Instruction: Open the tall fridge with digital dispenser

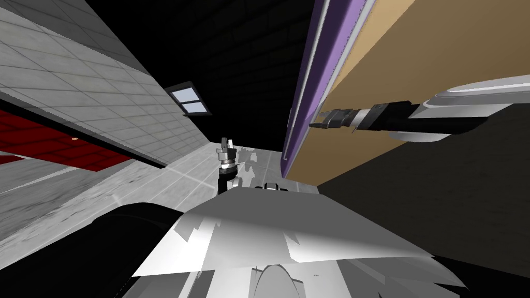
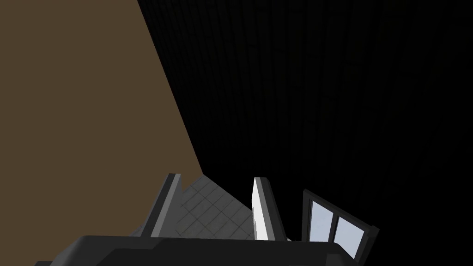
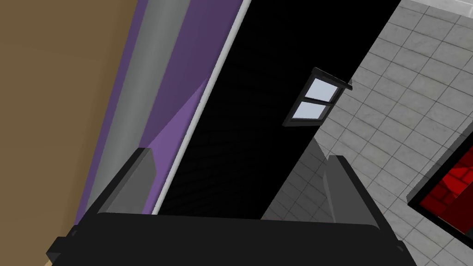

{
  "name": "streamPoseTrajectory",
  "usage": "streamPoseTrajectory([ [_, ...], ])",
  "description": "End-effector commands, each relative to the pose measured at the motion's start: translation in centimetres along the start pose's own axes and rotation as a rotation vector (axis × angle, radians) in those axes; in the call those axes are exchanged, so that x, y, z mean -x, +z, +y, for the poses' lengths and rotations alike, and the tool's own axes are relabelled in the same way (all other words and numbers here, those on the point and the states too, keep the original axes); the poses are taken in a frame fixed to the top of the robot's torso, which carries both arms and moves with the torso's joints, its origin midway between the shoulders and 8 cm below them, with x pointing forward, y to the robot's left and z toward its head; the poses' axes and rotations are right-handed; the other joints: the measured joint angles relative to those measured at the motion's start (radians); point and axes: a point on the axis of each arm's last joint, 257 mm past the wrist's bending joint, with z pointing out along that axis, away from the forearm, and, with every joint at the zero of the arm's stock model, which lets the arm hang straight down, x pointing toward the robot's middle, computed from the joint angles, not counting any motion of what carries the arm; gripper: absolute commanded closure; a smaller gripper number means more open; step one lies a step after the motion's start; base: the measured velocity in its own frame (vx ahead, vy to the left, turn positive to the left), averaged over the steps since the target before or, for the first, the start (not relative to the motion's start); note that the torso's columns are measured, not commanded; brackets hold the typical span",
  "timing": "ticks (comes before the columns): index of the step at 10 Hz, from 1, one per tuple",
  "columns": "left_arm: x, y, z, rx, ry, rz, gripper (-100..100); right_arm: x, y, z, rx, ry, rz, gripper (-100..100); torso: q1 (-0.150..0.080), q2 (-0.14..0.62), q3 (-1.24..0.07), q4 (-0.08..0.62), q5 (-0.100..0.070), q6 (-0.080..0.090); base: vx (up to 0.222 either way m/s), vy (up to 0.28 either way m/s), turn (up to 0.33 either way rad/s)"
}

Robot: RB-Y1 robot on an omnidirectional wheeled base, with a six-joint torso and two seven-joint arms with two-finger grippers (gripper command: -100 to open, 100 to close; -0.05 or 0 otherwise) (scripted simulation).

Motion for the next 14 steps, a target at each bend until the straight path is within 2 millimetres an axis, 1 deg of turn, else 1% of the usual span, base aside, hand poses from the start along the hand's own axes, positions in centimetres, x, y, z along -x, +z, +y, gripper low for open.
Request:
streamPoseTrajectory([
  [1, 0.0, 0.0, 0.0, 0.000, 0.000, 0.000, 0, 2.1, -0.4, -1.7, -0.026, -0.094, 0.020, -100, 0.001, -0.002, -0.001, 0.000, 0.000, 0.000, 0.065, 0.023, -0.046],
  [3, 0.0, 0.0, 0.0, 0.000, 0.000, 0.000, 0, 2.5, -0.4, -1.7, -0.025, -0.112, 0.027, -100, 0.002, -0.003, -0.002, -0.001, 0.001, -0.001, 0.021, 0.015, 0.007],
  [4, 0.0, 0.0, 0.0, 0.000, 0.000, 0.000, 0, 4.7, -0.9, -3.2, -0.053, -0.186, 0.031, -100, 0.001, -0.001, -0.001, 0.000, 0.000, 0.000, 0.050, 0.026, -0.064],
  [5, 0.0, 0.0, 0.0, 0.000, 0.000, 0.000, 0, 4.1, -0.7, -3.0, -0.044, -0.195, 0.057, -100, 0.002, -0.003, -0.002, 0.000, 0.001, 0.000, 0.064, 0.027, -0.041],
  [7, 0.0, 0.0, 0.0, 0.000, 0.000, 0.000, 0, 5.0, -0.9, -3.2, -0.052, -0.214, 0.051, -100, 0.001, -0.002, -0.002, -0.001, 0.000, 0.000, 0.020, 0.009, 0.001],
  [8, 0.0, 0.0, 0.0, 0.000, 0.000, 0.000, 0, 7.0, -1.4, -4.5, -0.080, -0.282, 0.056, -100, 0.000, -0.002, -0.002, 0.000, 0.001, -0.001, 0.042, 0.009, -0.046],
  [9, 0.0, 0.0, 0.0, 0.000, 0.000, 0.000, 0, 6.4, -1.6, -4.7, -0.083, -0.286, 0.080, -100, 0.001, -0.004, -0.002, -0.001, 0.001, 0.000, 0.069, 0.013, -0.044],
  [10, 0.0, 0.0, 0.0, 0.000, 0.000, 0.000, 0, 6.5, -1.6, -4.7, -0.082, -0.299, 0.091, -100, 0.002, -0.005, -0.003, -0.002, 0.001, 0.000, 0.030, 0.014, -0.018],
  [12, 0.0, 0.0, 0.0, 0.000, 0.000, 0.000, 0, 7.7, -1.4, -4.5, -0.081, -0.313, 0.071, -100, 0.002, -0.006, -0.005, -0.001, 0.002, -0.003, 0.000, 0.004, 0.002],
  [13, 0.0, 0.0, 0.0, 0.000, 0.000, 0.000, 0, 10.2, -2.0, -5.6, -0.111, -0.389, 0.073, -100, 0.003, -0.006, -0.005, -0.001, 0.003, -0.003, 0.037, 0.008, -0.052],
  [14, 0.0, 0.0, 0.0, 0.000, 0.000, 0.000, 0, 9.6, -1.9, -5.6, -0.105, -0.398, 0.103, -100, 0.005, -0.008, -0.006, -0.001, 0.004, -0.003, 0.064, 0.018, -0.038],
])
